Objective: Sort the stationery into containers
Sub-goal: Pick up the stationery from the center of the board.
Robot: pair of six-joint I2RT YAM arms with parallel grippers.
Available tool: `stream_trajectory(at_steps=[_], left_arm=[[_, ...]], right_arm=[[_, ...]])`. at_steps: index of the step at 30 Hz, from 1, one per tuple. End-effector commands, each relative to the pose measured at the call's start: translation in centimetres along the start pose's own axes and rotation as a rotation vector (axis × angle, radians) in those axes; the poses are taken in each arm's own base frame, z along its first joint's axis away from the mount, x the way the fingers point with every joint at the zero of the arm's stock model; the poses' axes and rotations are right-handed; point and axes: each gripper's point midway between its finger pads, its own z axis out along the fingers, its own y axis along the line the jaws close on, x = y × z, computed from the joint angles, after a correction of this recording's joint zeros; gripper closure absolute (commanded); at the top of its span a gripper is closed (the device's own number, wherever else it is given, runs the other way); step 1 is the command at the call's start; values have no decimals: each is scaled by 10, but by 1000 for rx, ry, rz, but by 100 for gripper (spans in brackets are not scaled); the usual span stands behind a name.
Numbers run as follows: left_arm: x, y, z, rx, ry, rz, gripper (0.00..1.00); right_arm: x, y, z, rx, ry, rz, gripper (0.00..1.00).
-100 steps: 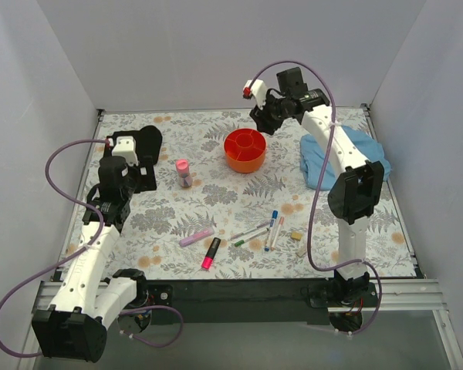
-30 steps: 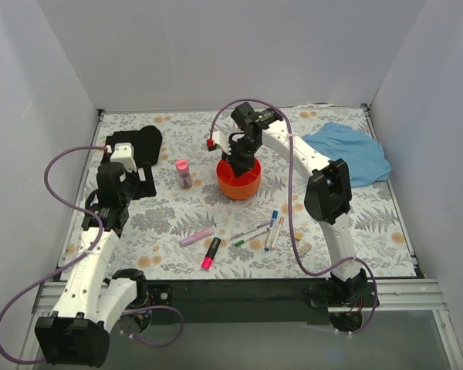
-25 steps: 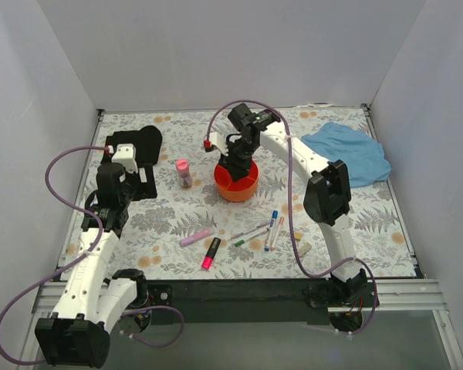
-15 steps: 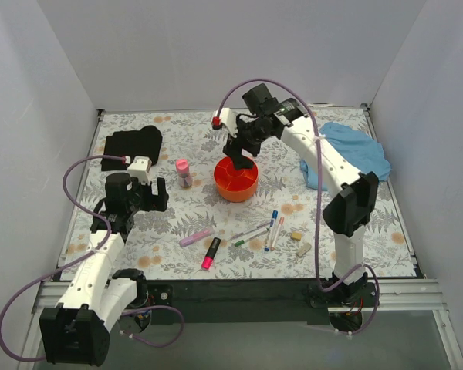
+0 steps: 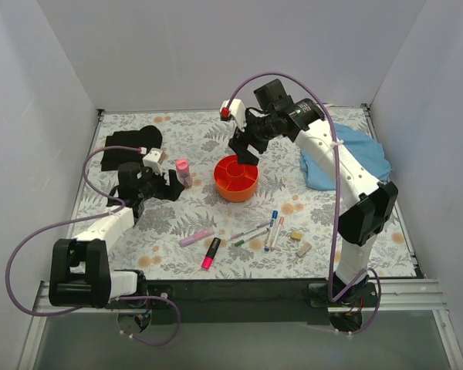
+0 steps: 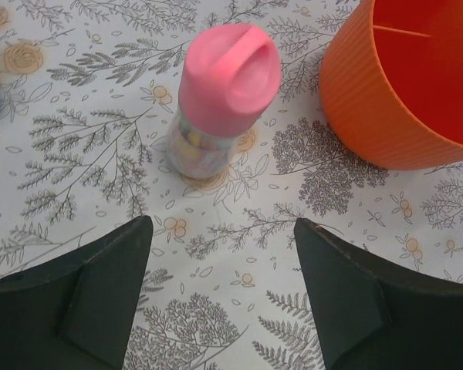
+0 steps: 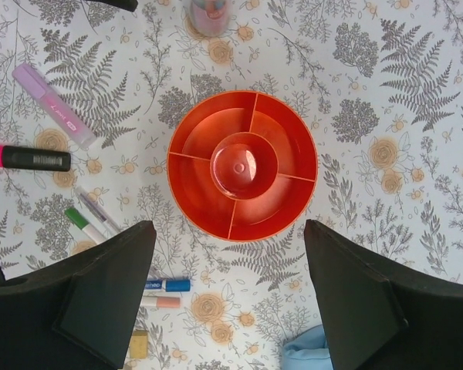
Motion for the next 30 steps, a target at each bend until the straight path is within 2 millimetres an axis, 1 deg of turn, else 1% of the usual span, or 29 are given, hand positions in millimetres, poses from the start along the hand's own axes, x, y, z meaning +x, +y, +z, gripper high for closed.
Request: stream_trajectory(at_steps=[1,3,5,7,8,10,11,13,14,17,20,21,23,24,27,30], left_arm=[[-39,-3,17,72,-108,38,23],[-45,-1,24,79,-119,44,23],[-42,1,30,82,-112,44,23],[-45,3,34,82,-122,56,23],[-41,6,37,80,-113,54,24],[-44,8,42,78,-129,61,26],[-40,10,46,80,-119,58,26],[-42,11,50,84,-129,63,27],[-46,11,52,89,-138,66,27],[-50,11,58,106,-147,72,29],[-53,7,61,136,-146,78,31],[-51,6,62,148,-140,82,32],[-50,2,63,172,-133,90,35],[-47,1,65,189,-120,88,40],[-40,-7,66,225,-93,85,48],[-38,-10,66,235,-96,83,49]], right_arm=[[-2,-4,-5,24,-17,13,13],[1,-6,-6,28,-12,16,13],[2,-7,-6,29,-10,18,13],[3,-9,-5,32,-8,21,13],[3,-10,-5,32,-7,23,13],[3,-12,-5,35,-9,26,13],[3,-12,-5,35,-9,26,13],[4,-13,-5,39,-7,27,14],[6,-13,-3,36,-2,29,14],[8,-13,-3,35,4,32,14],[11,-14,-1,35,11,36,14],[12,-14,-1,35,12,36,14],[13,-16,0,38,15,38,14],[12,-16,1,38,15,36,14],[13,-18,2,39,17,38,15],[13,-19,3,40,19,40,15]])
